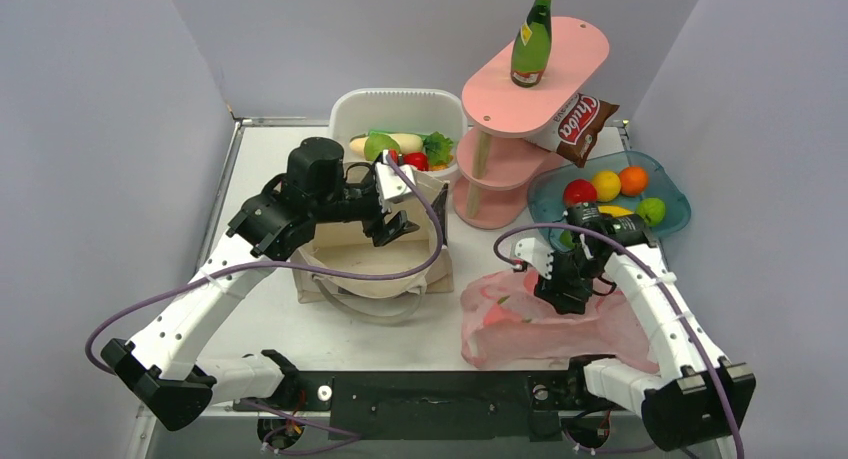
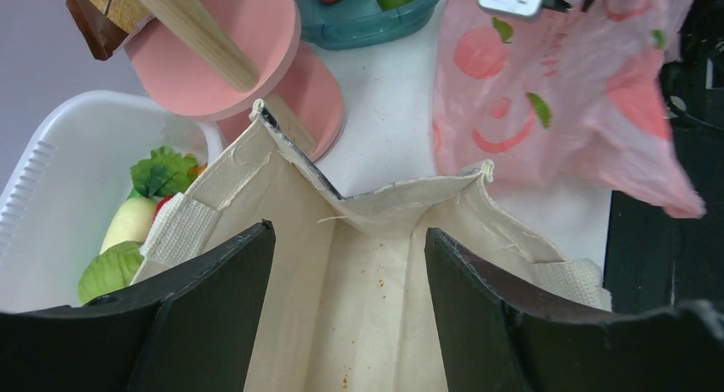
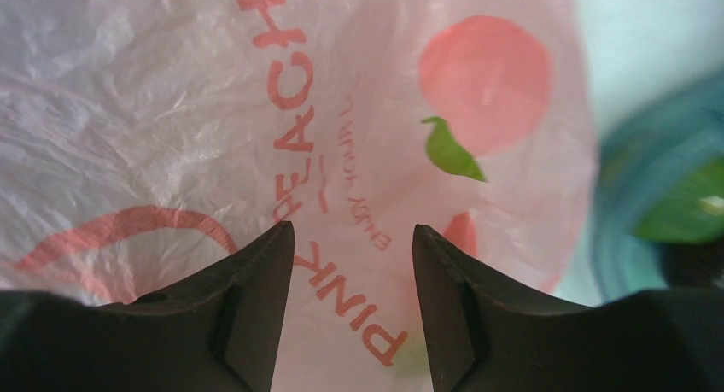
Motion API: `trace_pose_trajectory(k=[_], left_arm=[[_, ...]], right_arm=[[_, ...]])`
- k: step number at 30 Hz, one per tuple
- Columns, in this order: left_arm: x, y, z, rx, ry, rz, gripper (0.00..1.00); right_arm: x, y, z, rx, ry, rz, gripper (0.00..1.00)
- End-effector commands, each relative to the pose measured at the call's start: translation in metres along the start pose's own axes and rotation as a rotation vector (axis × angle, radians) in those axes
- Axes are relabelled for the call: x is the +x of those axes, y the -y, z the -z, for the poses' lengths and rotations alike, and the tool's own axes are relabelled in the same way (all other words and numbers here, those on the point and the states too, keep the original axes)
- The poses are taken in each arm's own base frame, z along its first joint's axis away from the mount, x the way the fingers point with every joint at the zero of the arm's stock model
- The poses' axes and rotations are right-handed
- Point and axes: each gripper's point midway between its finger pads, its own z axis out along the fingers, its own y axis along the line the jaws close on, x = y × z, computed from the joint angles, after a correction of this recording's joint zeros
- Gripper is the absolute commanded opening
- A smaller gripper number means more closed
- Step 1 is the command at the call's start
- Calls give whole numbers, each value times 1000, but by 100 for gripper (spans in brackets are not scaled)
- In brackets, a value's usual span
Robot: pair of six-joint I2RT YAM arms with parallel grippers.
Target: Untie the knot of the grocery bags and take out the mixed food
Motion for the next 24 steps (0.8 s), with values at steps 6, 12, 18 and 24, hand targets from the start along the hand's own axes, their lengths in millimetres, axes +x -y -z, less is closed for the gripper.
trace_pose_trajectory(k=[6, 12, 18, 24], left_arm=[[-2, -13, 9, -82, -39, -51, 63], [5, -16, 9, -98, -61, -60, 63], [8, -16, 6, -100, -60, -58, 62], [12, -15, 6, -98, -68, -54, 62]], right_arm=[[-32, -8, 31, -144, 117, 87, 53], [-64, 52, 53, 66, 265, 14, 58], [-52, 88, 9, 155, 198, 23, 59], [-29, 83, -55, 79, 75, 79, 65]])
